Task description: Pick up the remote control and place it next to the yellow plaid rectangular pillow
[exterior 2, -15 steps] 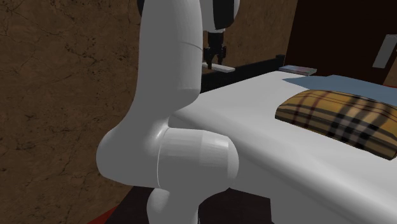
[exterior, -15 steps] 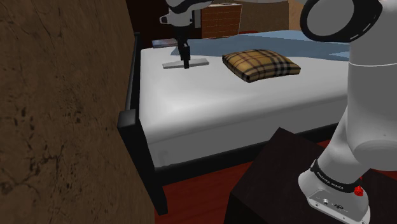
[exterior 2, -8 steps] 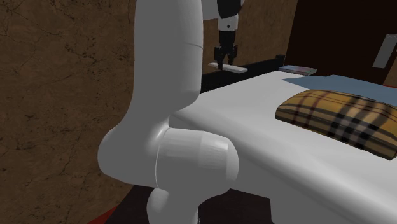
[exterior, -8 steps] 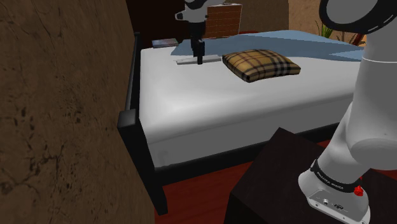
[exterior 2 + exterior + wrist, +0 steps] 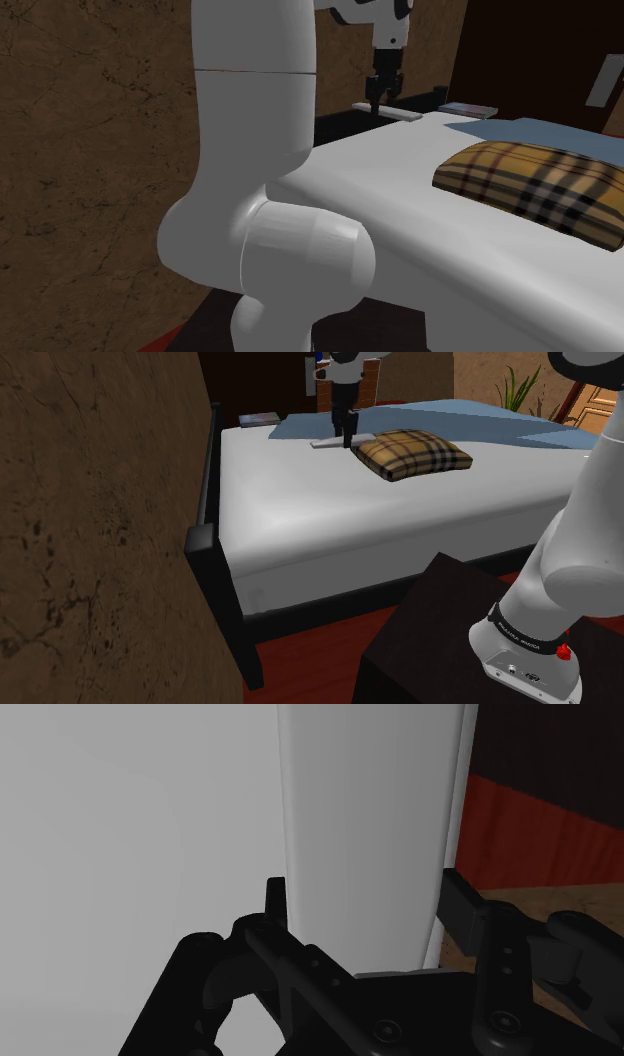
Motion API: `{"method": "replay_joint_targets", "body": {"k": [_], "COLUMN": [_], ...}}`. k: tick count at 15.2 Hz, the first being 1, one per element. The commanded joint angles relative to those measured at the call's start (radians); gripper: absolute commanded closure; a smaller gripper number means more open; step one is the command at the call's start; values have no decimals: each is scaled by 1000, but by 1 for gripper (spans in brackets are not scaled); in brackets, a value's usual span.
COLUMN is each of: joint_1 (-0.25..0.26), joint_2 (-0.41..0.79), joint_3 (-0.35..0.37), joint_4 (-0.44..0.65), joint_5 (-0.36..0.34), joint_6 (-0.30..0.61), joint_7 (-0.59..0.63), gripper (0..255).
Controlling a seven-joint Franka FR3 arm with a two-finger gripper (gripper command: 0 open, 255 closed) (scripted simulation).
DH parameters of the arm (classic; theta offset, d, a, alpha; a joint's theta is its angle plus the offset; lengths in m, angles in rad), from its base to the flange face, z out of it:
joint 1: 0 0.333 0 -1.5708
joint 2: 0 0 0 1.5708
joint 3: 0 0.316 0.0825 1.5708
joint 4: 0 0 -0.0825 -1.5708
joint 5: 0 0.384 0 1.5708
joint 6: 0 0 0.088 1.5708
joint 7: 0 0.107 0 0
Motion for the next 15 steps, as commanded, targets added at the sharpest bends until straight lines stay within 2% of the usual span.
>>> {"method": "replay_joint_targets", "body": {"k": [1, 9, 15], "joint_1": [-25, -117, -117], "joint_2": [-21, -86, -80], "joint_3": [-20, -103, -103], "joint_4": [-31, -111, -184], "joint_5": [-1, -12, -10], "joint_6": [11, 28, 107], "joint_7": [-47, -220, -221], "gripper": [255, 255, 255]}}
